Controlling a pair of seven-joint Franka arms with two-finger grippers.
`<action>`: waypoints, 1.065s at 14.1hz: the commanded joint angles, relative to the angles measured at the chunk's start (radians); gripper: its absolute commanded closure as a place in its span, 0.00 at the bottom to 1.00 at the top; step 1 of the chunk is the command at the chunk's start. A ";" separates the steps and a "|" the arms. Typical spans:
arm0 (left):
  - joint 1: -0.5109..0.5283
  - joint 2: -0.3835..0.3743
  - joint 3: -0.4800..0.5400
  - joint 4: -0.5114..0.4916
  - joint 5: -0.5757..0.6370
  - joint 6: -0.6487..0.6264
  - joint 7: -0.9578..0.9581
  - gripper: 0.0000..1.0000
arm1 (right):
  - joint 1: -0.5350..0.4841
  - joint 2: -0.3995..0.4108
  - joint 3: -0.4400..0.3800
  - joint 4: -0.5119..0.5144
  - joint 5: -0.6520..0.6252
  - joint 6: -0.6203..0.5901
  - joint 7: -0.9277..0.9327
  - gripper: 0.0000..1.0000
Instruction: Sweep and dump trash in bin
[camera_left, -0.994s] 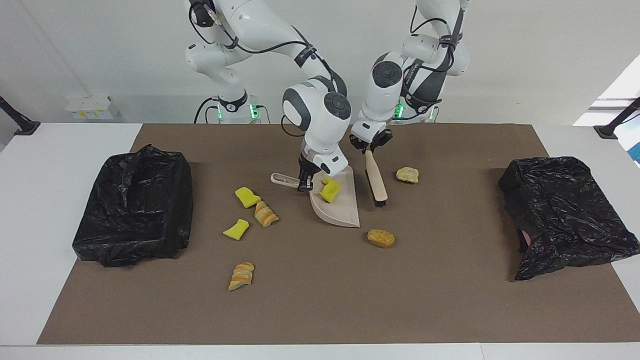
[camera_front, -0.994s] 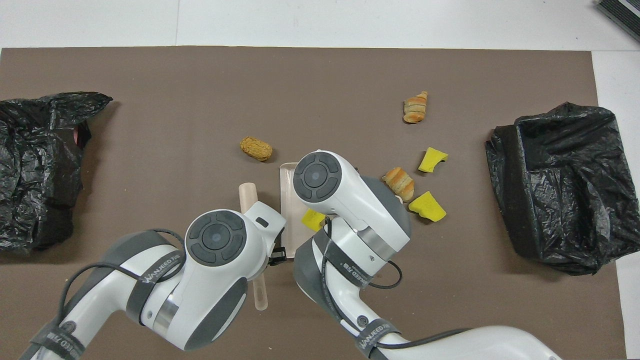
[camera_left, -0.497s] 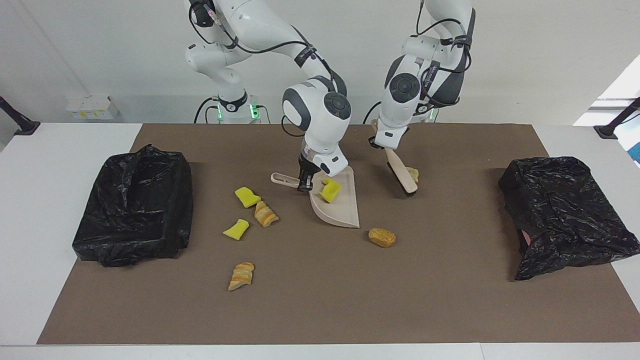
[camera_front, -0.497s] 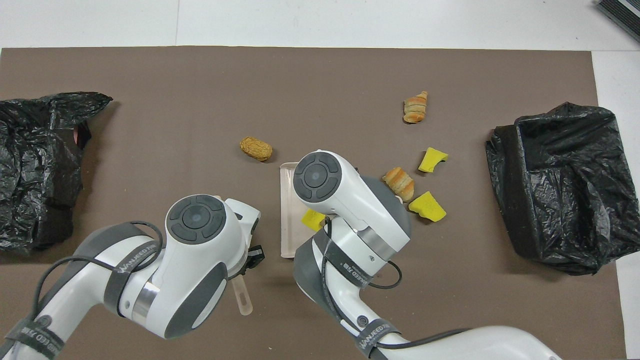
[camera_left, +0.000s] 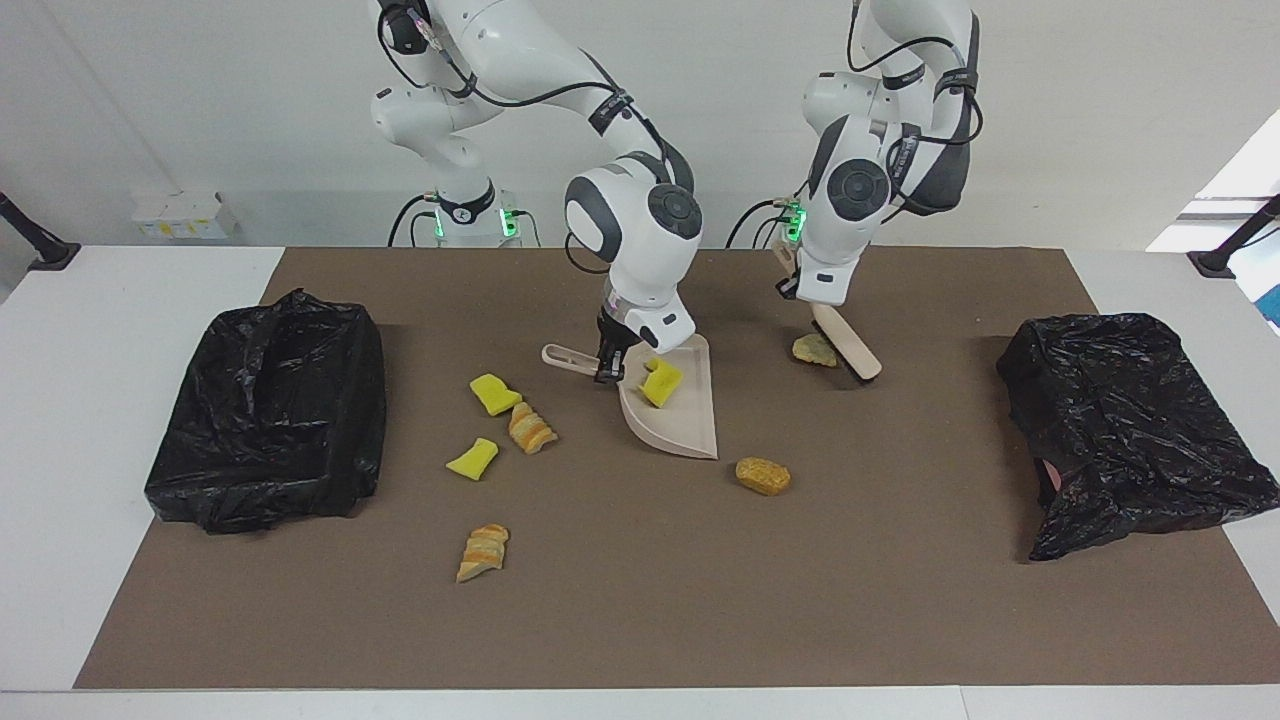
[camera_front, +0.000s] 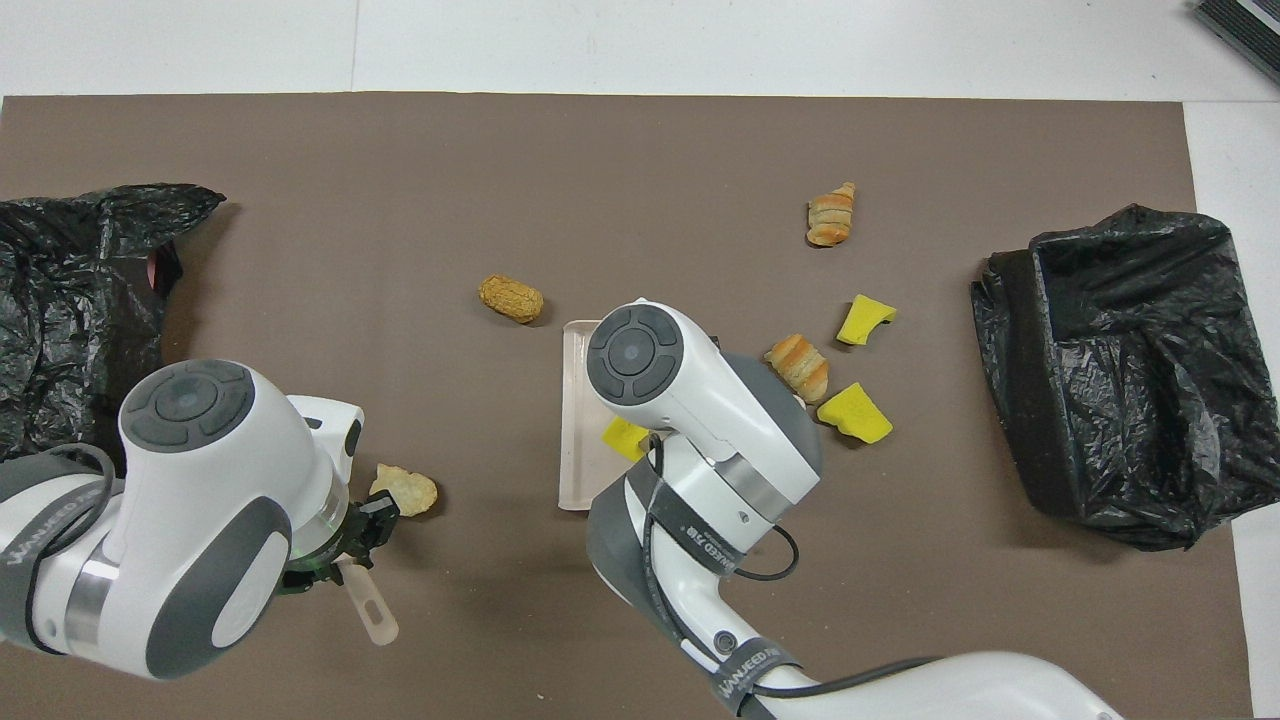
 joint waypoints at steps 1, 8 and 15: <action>-0.057 -0.107 -0.011 -0.137 0.013 0.087 -0.034 1.00 | -0.007 -0.045 0.004 -0.090 -0.005 0.062 0.055 1.00; -0.186 -0.067 -0.013 -0.244 -0.050 0.422 -0.040 1.00 | -0.009 -0.054 0.006 -0.112 -0.006 0.068 0.056 1.00; -0.269 0.105 -0.016 -0.093 -0.165 0.590 0.096 1.00 | -0.009 -0.054 0.004 -0.109 -0.008 0.062 0.053 1.00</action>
